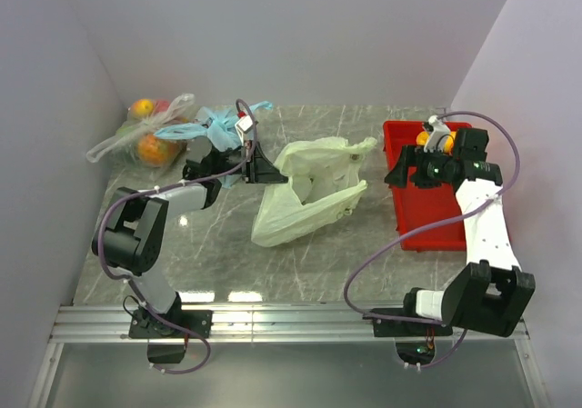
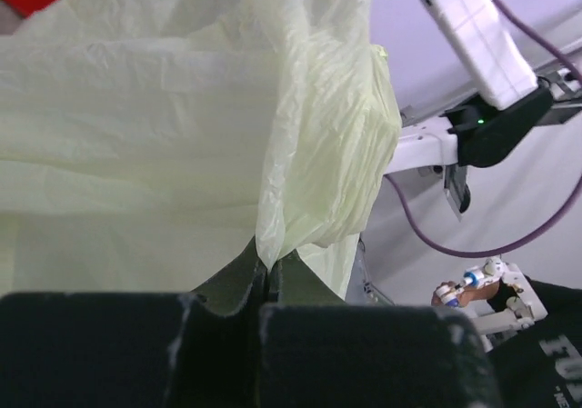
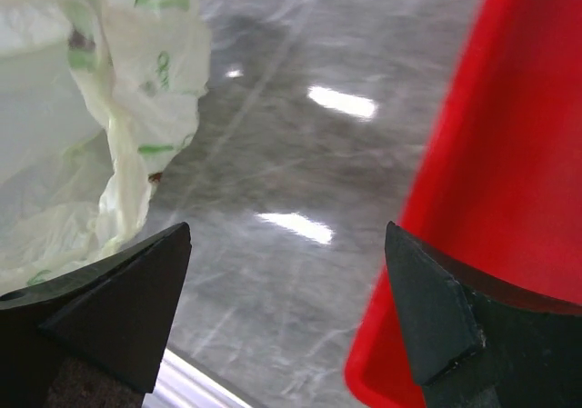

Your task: Place the fake fruits into the plastic bag and tie a complex knot

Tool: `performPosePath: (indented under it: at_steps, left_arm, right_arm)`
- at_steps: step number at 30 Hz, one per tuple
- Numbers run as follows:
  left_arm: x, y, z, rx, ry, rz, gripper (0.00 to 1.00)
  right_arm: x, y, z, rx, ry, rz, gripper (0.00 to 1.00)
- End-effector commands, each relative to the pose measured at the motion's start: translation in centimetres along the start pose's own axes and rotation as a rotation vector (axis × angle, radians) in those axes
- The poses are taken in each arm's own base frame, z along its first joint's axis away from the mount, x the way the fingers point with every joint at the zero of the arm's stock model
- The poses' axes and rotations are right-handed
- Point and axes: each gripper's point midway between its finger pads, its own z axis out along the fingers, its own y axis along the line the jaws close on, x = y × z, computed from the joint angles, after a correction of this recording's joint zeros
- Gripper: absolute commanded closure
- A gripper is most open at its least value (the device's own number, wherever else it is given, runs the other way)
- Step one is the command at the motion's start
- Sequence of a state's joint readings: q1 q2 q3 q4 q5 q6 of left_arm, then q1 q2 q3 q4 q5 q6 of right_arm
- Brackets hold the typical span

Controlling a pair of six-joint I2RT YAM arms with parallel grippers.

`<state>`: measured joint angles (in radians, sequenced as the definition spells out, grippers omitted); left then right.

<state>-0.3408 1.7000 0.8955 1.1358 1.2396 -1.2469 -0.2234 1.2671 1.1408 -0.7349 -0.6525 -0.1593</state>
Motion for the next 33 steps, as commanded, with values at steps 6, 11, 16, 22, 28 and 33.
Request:
performPosePath:
  at_steps: [6, 11, 16, 22, 28, 33]
  left_arm:
    - [-0.1, 2.4, 0.1, -0.04, -0.008, 0.157, 1.0]
    - [-0.2, 2.5, 0.3, -0.022, -0.018, 0.108, 0.99]
    - [-0.7, 2.6, 0.5, -0.026, -0.021, 0.125, 1.0]
    - [-1.1, 2.6, 0.5, -0.025, -0.03, 0.127, 1.0]
    - [-1.0, 2.5, 0.5, -0.022, -0.03, 0.13, 1.0]
    - [-0.6, 2.6, 0.4, -0.032, -0.017, 0.135, 0.99]
  right_arm:
    - [-3.9, -12.1, -1.9, 0.337, 0.012, -0.009, 0.1]
    - [-4.5, -17.8, -1.5, 0.428, 0.127, 0.015, 0.13]
    - [-2.6, -21.6, -2.8, 0.569, 0.252, 0.051, 0.18]
    - [3.1, -22.1, -7.3, 0.72, 0.448, -0.002, 0.27]
    - [7.0, -22.4, -9.5, 0.811, 0.502, 0.004, 0.27]
    - [8.7, -23.7, -9.5, 0.887, 0.496, 0.031, 0.24]
